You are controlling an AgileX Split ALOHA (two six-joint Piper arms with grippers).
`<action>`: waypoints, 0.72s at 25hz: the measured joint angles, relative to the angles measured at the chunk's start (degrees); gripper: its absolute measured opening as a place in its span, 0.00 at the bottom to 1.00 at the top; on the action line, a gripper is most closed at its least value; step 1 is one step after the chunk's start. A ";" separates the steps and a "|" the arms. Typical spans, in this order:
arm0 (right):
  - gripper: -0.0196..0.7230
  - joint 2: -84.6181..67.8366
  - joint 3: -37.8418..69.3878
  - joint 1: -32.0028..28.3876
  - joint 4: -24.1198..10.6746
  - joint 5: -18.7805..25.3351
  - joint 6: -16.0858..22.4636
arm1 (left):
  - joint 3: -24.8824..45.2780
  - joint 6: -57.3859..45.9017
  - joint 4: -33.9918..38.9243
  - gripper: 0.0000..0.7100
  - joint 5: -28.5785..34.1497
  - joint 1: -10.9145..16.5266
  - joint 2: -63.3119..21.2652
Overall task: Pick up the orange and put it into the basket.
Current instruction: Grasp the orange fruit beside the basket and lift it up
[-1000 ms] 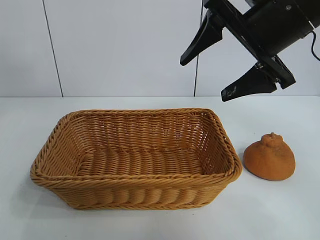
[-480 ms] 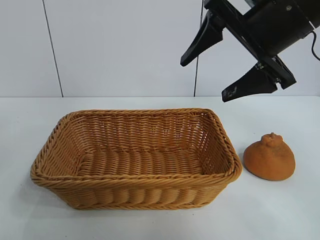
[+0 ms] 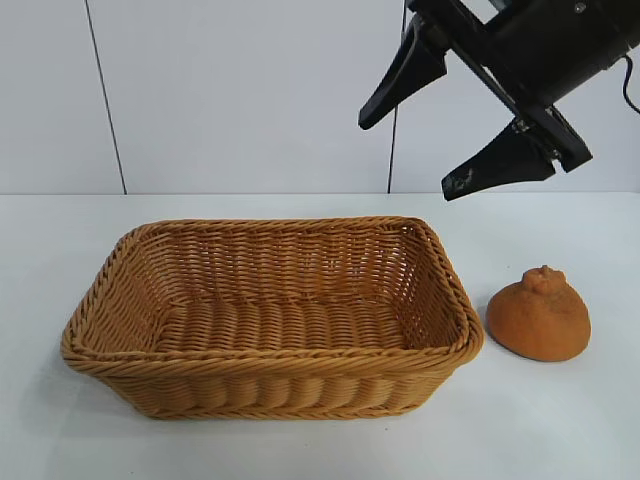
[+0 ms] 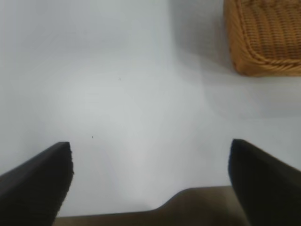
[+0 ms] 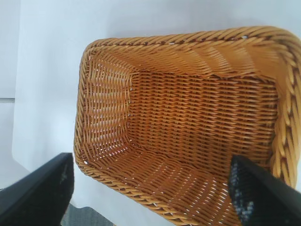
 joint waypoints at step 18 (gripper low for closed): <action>0.85 2.50 -10.65 -11.58 -31.13 8.71 18.82 | 0.07 -0.36 0.69 0.90 0.00 -0.05 -14.24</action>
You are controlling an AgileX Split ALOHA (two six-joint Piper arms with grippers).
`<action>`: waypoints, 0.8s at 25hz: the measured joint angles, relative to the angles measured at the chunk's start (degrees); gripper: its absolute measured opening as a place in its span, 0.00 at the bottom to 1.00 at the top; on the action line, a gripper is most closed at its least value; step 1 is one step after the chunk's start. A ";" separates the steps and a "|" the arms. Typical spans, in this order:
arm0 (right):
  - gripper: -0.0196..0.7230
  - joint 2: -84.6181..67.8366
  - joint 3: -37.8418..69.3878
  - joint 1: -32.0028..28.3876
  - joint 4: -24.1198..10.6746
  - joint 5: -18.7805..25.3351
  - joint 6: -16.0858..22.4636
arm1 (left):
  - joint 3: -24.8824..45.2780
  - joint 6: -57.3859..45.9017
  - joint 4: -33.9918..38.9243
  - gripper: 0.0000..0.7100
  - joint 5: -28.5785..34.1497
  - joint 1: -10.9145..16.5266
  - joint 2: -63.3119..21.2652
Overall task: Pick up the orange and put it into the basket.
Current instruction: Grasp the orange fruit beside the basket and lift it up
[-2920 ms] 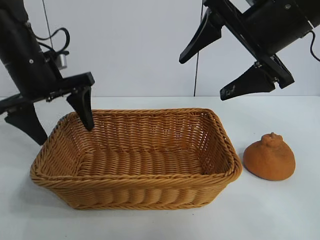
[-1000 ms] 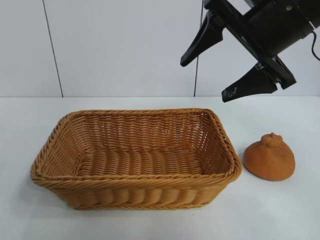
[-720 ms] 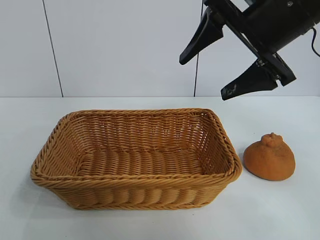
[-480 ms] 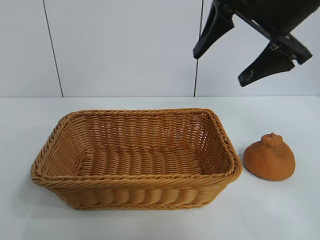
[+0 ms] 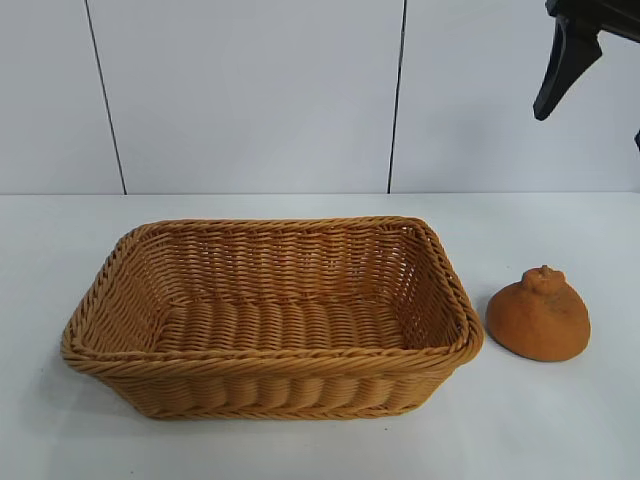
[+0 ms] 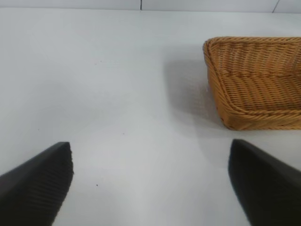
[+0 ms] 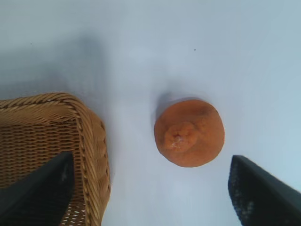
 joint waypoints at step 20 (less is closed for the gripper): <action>0.67 24.11 -0.13 -0.06 0.84 -3.31 -0.90 | 0.00 0.00 0.00 0.90 0.00 0.00 0.00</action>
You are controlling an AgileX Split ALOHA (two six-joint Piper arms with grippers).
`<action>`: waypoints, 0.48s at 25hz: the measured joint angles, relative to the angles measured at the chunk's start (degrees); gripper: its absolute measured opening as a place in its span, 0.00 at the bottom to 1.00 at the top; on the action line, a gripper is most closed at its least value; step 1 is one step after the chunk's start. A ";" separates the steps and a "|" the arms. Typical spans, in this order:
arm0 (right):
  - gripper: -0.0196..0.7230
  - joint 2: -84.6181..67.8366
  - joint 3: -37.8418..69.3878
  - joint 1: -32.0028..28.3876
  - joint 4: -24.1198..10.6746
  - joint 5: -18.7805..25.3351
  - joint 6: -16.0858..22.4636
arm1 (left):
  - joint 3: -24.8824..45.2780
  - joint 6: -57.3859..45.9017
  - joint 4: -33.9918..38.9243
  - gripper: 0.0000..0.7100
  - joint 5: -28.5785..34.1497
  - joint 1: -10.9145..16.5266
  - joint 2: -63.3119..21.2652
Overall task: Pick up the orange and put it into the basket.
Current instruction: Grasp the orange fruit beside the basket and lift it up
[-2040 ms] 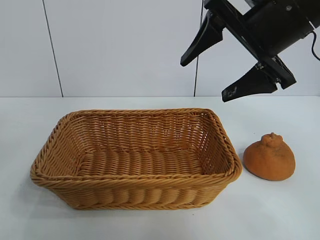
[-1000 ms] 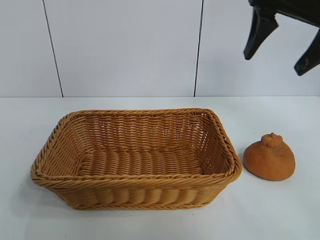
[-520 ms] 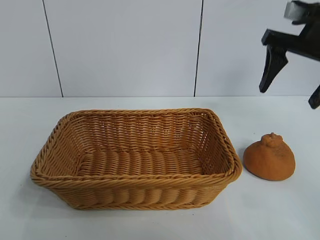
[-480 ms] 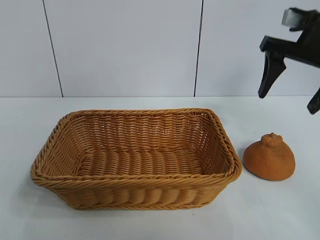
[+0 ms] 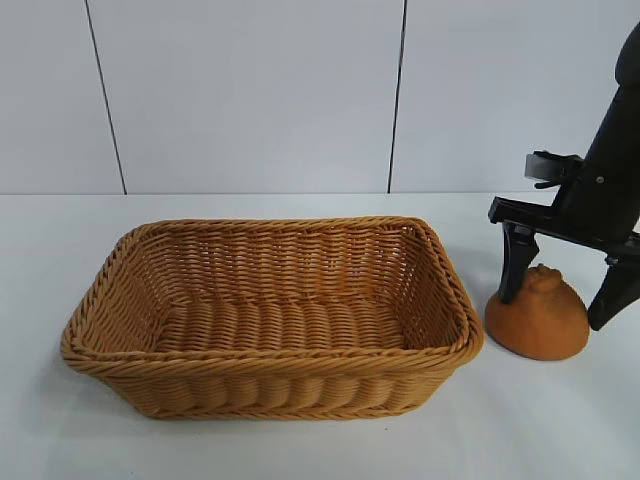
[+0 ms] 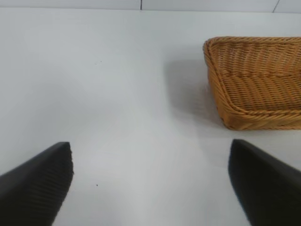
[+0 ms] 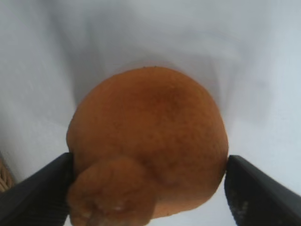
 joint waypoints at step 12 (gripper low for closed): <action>0.08 -4.75 -0.20 -0.12 -0.84 0.76 -0.53 | 0.00 0.00 0.12 0.90 0.00 0.00 0.00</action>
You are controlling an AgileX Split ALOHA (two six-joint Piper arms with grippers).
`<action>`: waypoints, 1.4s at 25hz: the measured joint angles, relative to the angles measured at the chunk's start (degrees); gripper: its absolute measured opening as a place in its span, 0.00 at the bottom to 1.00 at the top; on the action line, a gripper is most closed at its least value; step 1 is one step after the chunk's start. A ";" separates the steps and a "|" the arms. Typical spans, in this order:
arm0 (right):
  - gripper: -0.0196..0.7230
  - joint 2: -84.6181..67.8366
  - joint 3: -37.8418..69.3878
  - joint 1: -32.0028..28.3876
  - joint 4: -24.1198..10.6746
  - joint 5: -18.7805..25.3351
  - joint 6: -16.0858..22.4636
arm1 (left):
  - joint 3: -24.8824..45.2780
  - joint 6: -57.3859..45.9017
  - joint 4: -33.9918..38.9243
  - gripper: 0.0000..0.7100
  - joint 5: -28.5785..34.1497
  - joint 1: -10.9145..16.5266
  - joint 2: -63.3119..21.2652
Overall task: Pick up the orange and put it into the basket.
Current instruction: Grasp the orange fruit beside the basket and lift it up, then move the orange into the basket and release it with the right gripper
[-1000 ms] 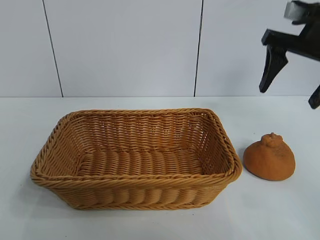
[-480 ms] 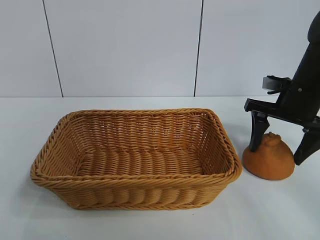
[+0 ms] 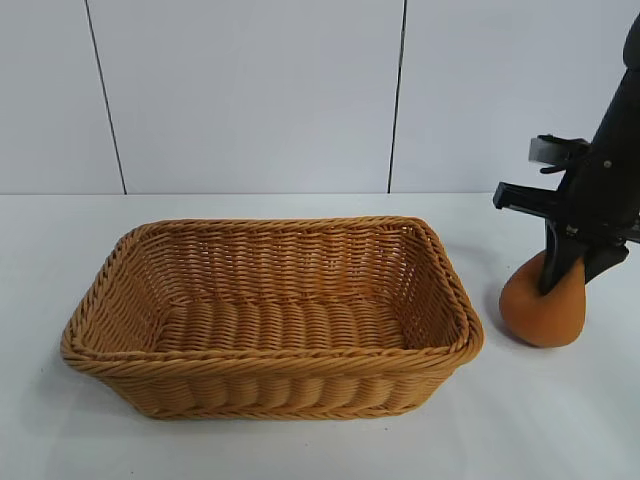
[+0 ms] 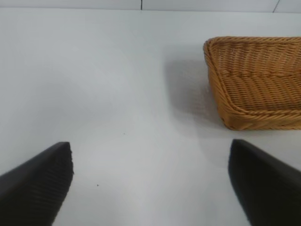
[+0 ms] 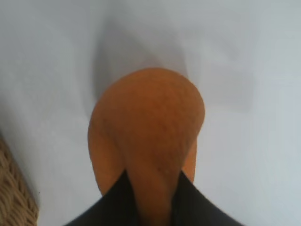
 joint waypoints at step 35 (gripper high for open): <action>0.08 -4.96 0.00 32.56 12.70 -22.63 0.12 | 0.00 0.00 0.07 0.90 0.00 0.00 0.00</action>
